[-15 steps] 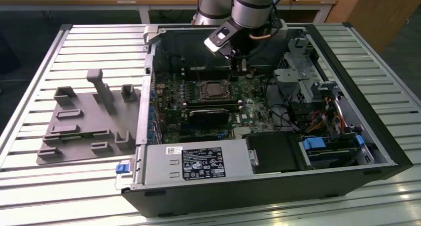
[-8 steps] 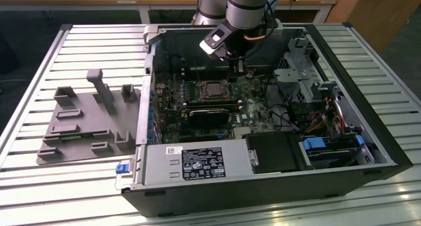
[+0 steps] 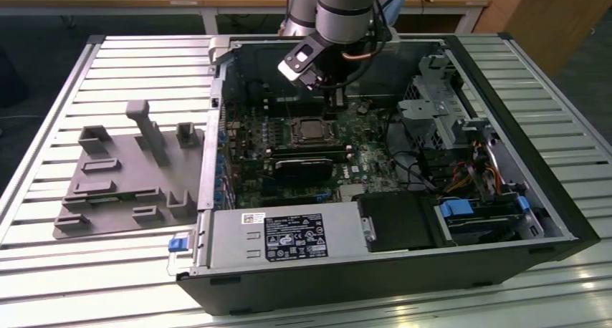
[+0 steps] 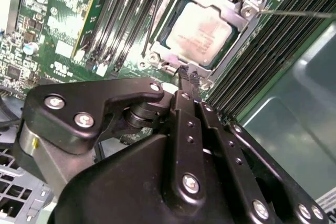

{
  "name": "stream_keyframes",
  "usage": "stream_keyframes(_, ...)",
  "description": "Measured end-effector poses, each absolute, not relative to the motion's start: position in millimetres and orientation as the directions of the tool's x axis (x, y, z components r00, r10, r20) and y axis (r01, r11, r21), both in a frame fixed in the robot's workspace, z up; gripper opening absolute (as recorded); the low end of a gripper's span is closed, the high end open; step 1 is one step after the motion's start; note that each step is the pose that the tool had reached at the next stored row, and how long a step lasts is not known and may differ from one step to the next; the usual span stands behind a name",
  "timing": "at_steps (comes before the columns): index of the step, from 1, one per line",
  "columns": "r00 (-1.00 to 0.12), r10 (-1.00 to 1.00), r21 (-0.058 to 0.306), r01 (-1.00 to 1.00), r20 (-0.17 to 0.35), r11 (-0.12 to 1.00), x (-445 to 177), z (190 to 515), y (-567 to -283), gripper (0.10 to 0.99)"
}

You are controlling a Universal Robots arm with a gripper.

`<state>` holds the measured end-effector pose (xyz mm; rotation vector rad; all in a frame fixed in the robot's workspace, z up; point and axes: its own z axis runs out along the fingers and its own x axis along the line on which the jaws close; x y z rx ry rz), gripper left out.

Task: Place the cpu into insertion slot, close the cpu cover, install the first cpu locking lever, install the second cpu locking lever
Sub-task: 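Close the cpu cover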

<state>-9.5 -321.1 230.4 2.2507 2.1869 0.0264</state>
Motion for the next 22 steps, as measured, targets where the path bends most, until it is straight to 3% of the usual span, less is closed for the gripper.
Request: stream_keyframes(22,0.028,1.000,0.016,0.999,0.010,-0.029,-36.9,229.2,-321.1,0.102)
